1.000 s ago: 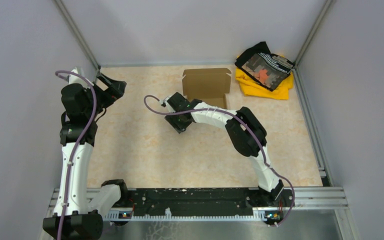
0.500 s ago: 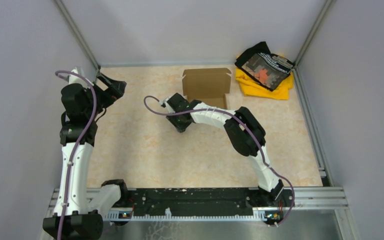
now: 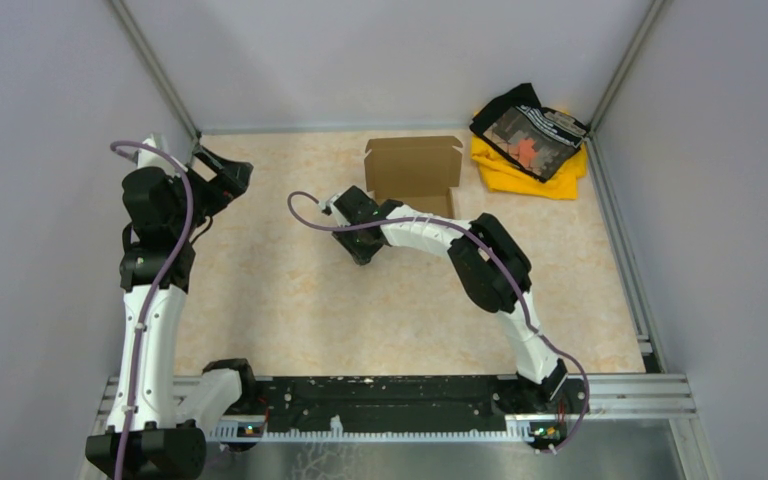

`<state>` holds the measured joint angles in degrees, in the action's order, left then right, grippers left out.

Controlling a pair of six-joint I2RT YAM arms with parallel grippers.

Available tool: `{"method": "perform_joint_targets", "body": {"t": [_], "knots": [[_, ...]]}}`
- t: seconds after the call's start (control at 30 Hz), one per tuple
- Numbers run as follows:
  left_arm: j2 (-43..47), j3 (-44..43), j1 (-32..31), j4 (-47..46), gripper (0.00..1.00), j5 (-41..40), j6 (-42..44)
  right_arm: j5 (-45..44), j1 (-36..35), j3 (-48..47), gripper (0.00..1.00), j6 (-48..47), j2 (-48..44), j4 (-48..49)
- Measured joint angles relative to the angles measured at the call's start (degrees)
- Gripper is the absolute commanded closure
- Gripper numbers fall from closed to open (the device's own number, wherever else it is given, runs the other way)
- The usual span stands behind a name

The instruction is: Fold the paper box

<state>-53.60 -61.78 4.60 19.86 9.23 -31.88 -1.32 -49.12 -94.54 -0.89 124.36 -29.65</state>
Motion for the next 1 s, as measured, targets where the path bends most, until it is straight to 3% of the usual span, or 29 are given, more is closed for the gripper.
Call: {"method": "perform_joint_targets", "body": {"t": [0.63, 0.83, 1.0], "knots": [[0.00, 0.00, 0.00, -0.24, 0.01, 0.02, -0.02, -0.94, 0.00, 0.00, 0.67, -0.02, -1.84, -1.42], [0.00, 0.02, 0.00, -0.37, 0.01, 0.00, -0.02, -1.01, 0.00, 0.00, 0.43, 0.00, -2.23, -1.84], [0.13, 0.20, 0.00, -0.55, 0.01, 0.02, 0.00, -0.61, 0.00, 0.07, 0.35, -0.15, -2.25, -1.92]]}}
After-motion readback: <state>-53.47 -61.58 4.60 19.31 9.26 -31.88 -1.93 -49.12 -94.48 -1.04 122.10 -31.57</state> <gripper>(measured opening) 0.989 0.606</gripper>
